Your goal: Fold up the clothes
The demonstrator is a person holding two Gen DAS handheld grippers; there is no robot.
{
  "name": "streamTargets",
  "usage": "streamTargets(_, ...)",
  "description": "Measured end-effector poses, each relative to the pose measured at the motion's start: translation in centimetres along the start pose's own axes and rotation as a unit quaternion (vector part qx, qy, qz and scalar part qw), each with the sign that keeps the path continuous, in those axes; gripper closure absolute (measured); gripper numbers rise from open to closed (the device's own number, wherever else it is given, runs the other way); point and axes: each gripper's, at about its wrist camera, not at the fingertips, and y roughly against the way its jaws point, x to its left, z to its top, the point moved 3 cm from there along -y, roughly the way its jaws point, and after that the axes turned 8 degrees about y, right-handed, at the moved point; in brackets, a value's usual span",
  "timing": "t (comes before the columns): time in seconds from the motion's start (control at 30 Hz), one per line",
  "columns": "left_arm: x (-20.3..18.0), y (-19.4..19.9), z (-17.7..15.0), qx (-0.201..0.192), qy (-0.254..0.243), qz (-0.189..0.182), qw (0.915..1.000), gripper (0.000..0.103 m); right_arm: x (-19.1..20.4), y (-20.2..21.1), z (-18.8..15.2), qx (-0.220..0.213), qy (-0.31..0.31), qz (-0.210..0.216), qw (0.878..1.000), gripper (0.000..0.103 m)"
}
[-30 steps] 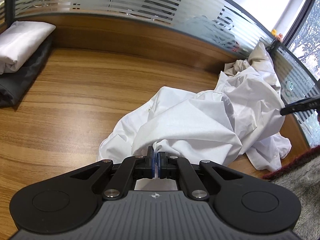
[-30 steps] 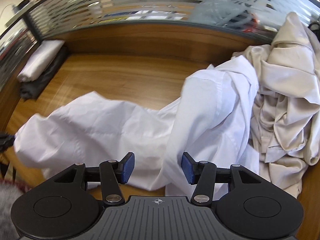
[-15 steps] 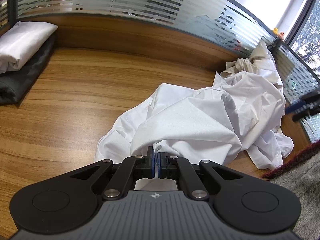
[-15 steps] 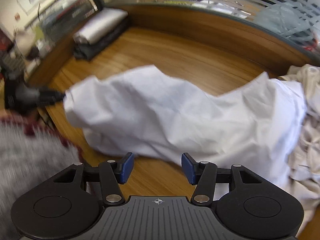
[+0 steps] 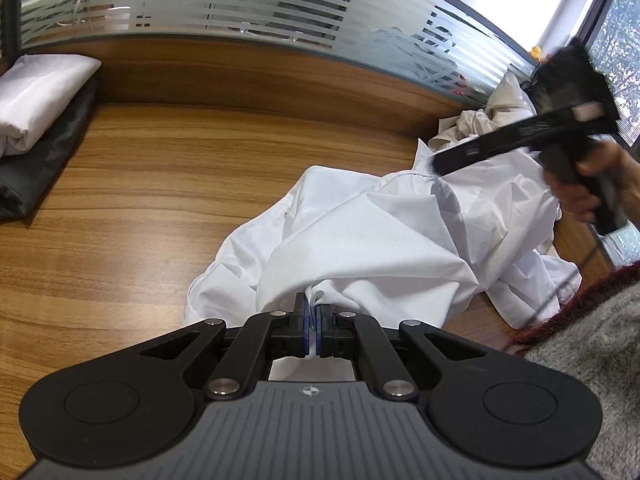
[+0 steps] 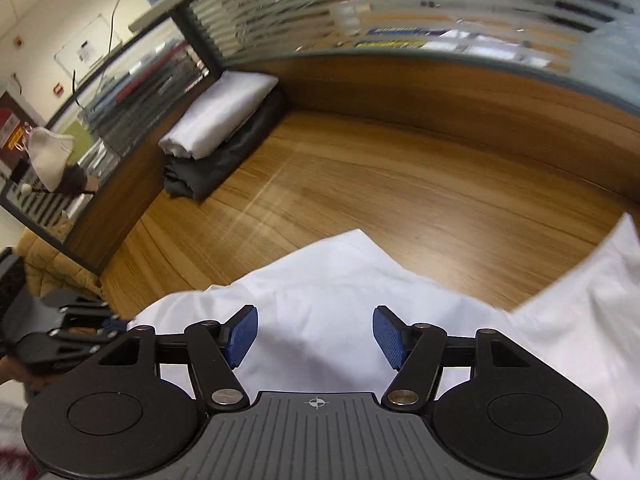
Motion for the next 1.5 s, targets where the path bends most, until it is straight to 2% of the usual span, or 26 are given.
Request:
streamTargets(0.23, -0.4, 0.0, -0.4, -0.001, 0.005, -0.004, 1.0000, 0.100, 0.8, -6.1, 0.4, 0.078, 0.022, 0.068, 0.994, 0.037)
streamTargets(0.27, -0.5, 0.0, -0.4, -0.001, 0.006, -0.005, 1.0000, 0.100, 0.9, -6.8, 0.3, 0.088, 0.025, 0.071, 0.993, 0.046)
streamTargets(0.3, -0.6, -0.1, -0.5, -0.001, 0.007, -0.005, 1.0000, 0.100, 1.1, -7.3, 0.1, 0.098, 0.027, 0.074, 0.992, 0.062)
streamTargets(0.4, -0.9, 0.0, -0.6, -0.004, 0.006, -0.006, 1.0000, 0.100, 1.5, -7.8, -0.4, 0.107, 0.030, 0.080, 0.991, 0.092)
streamTargets(0.47, -1.1, 0.2, -0.7, -0.011, 0.005, -0.006, 0.9999, 0.100, 1.6, -7.4, -0.7, 0.099, 0.032, 0.073, 0.992, 0.095)
streamTargets(0.57, -1.3, 0.7, -0.5, -0.023, 0.006, -0.011, 0.9997, 0.100, 1.4, -6.4, -0.5, 0.072, 0.019, 0.060, 0.995, 0.097)
streamTargets(0.7, -2.1, 1.8, 0.6, -0.041, 0.009, -0.037, 0.9984, 0.101, 0.9, -5.1, 0.5, 0.035, 0.011, 0.027, 0.999, 0.097)
streamTargets(0.83, -3.9, 3.2, 2.0, -0.068, 0.006, -0.066, 0.9955, 0.101, 0.3, -5.0, 0.8, 0.018, 0.009, -0.010, 1.000, 0.098)
streamTargets(0.97, -4.6, 4.6, 2.9, -0.093, 0.014, -0.086, 0.9918, 0.101, -0.7, -4.8, 0.7, 0.000, 0.036, -0.103, 0.994, 0.098)
streamTargets(1.03, -4.4, 4.5, 3.0, -0.094, 0.017, -0.076, 0.9925, 0.101, -1.4, -4.4, 0.6, -0.013, 0.051, -0.156, 0.986, 0.098)
streamTargets(1.2, -3.7, 3.5, 2.7, -0.088, 0.029, -0.050, 0.9945, 0.101, -2.4, -3.4, 0.0, -0.048, 0.052, -0.221, 0.973, 0.097)
streamTargets(1.33, -3.0, 2.3, 2.7, -0.072, 0.040, -0.021, 0.9964, 0.101, -2.3, -5.6, -1.0, 0.003, 0.068, -0.221, 0.973, 0.095)
streamTargets(1.37, -2.8, 2.0, 2.6, -0.067, 0.040, -0.011, 0.9969, 0.101, -2.3, -5.9, -1.3, 0.016, 0.066, -0.217, 0.974, 0.089)
streamTargets(1.4, -2.3, 2.1, 2.4, -0.064, 0.038, -0.005, 0.9972, 0.101, -2.2, -5.7, -1.6, 0.018, 0.064, -0.216, 0.974, 0.083)
streamTargets(1.5, -1.1, 2.3, 2.0, -0.058, 0.032, 0.000, 0.9978, 0.100, -1.4, -4.0, -2.1, 0.002, 0.063, -0.204, 0.977, 0.074)
